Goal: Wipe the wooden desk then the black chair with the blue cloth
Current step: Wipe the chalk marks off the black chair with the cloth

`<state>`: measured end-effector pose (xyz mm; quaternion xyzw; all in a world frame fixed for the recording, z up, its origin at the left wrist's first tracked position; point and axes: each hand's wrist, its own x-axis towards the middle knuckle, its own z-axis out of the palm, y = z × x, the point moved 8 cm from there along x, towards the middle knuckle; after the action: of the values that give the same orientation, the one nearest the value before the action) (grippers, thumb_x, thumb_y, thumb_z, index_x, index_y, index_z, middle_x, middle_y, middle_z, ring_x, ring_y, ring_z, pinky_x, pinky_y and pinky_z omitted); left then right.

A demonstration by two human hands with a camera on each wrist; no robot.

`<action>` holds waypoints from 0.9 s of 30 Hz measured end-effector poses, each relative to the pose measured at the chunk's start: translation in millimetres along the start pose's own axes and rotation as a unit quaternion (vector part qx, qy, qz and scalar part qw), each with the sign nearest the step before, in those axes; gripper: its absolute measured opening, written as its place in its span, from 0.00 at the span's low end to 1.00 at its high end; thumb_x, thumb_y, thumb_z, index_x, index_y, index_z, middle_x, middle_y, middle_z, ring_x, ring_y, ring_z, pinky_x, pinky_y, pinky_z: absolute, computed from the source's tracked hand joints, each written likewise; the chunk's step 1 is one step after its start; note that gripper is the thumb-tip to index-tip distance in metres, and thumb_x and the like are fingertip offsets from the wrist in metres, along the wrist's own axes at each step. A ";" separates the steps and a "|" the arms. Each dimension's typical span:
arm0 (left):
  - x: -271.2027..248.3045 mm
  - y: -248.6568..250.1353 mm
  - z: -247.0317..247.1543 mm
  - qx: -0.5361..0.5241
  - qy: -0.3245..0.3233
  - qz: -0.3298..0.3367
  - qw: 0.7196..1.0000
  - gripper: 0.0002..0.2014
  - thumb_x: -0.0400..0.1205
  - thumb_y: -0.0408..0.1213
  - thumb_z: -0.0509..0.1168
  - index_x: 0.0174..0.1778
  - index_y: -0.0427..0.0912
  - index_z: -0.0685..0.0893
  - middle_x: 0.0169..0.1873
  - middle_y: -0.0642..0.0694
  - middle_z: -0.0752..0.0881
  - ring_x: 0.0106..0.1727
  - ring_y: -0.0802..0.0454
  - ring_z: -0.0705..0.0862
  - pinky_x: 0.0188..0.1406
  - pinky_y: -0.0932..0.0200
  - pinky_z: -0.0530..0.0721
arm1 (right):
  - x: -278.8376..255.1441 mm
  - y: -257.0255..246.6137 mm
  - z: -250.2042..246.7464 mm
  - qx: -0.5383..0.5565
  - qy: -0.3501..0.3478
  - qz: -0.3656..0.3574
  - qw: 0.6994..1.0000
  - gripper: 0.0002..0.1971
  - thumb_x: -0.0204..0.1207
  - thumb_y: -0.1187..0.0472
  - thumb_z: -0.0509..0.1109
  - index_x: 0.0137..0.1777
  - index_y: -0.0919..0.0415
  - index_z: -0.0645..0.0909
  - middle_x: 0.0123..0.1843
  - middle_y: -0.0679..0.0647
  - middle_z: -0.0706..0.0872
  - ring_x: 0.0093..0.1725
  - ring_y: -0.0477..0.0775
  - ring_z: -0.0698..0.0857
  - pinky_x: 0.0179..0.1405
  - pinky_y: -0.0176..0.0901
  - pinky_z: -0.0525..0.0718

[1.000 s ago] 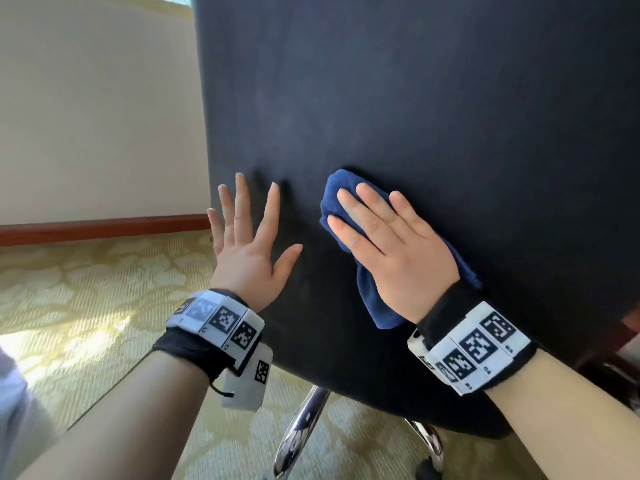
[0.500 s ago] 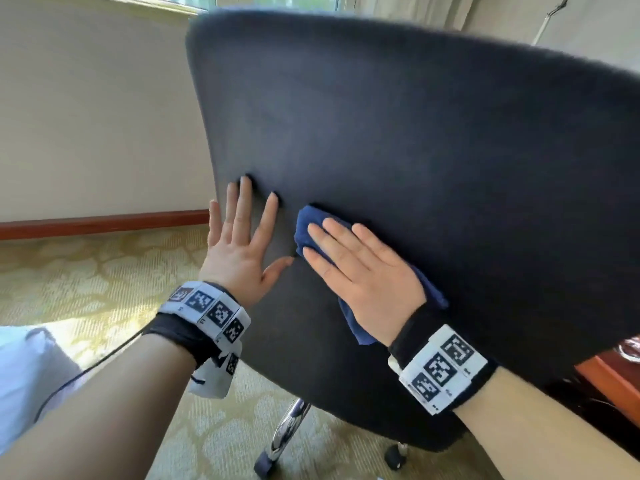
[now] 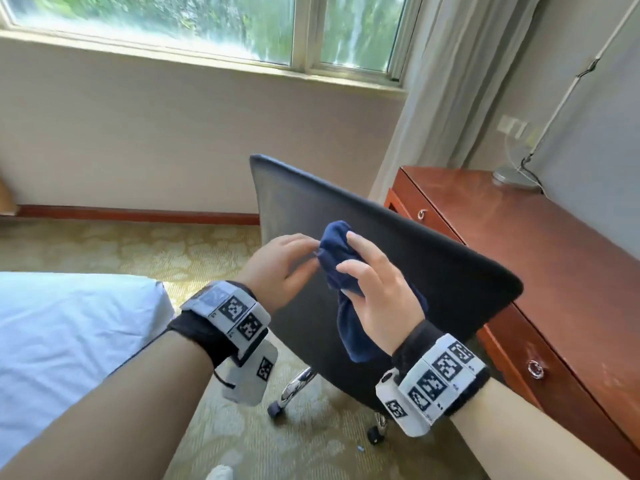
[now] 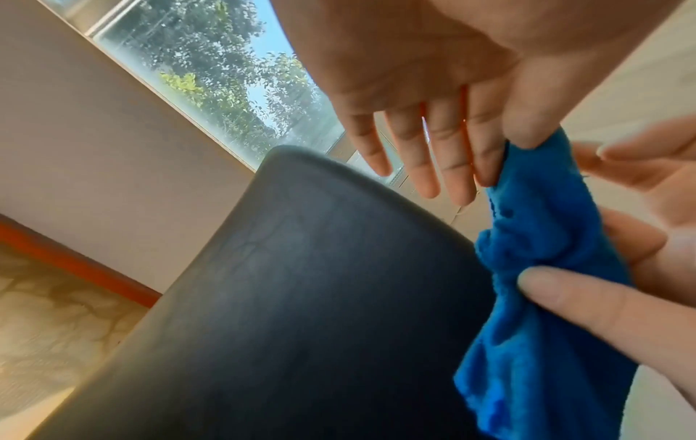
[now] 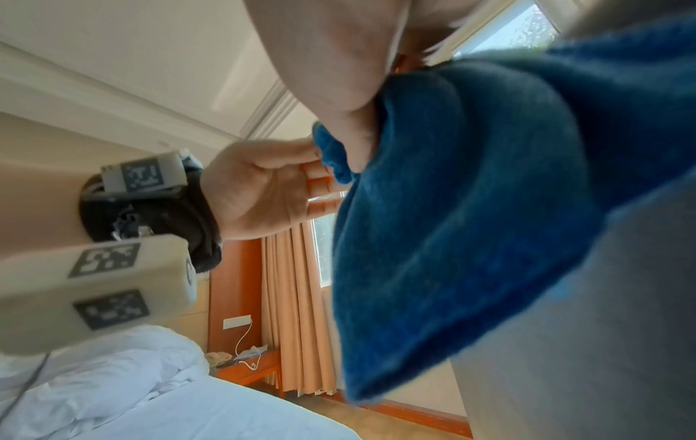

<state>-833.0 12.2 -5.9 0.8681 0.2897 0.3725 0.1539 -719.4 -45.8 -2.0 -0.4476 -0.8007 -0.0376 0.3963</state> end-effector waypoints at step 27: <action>-22.1 303.1 6.4 -0.040 -0.146 -0.040 0.988 0.07 0.82 0.40 0.65 0.52 0.42 0.78 0.44 0.53 0.81 0.48 0.54 0.81 0.46 0.66 0.72 | -147.7 -115.7 -288.5 -0.007 0.027 0.315 0.949 0.04 0.78 0.60 0.66 0.47 0.49 0.76 0.37 0.42 0.82 0.39 0.42 0.80 0.35 0.26 0.73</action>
<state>-722.8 -239.6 123.9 0.8940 0.2834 0.2469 0.2439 -590.2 -336.0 130.4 -0.6786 -0.6078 0.0718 0.4062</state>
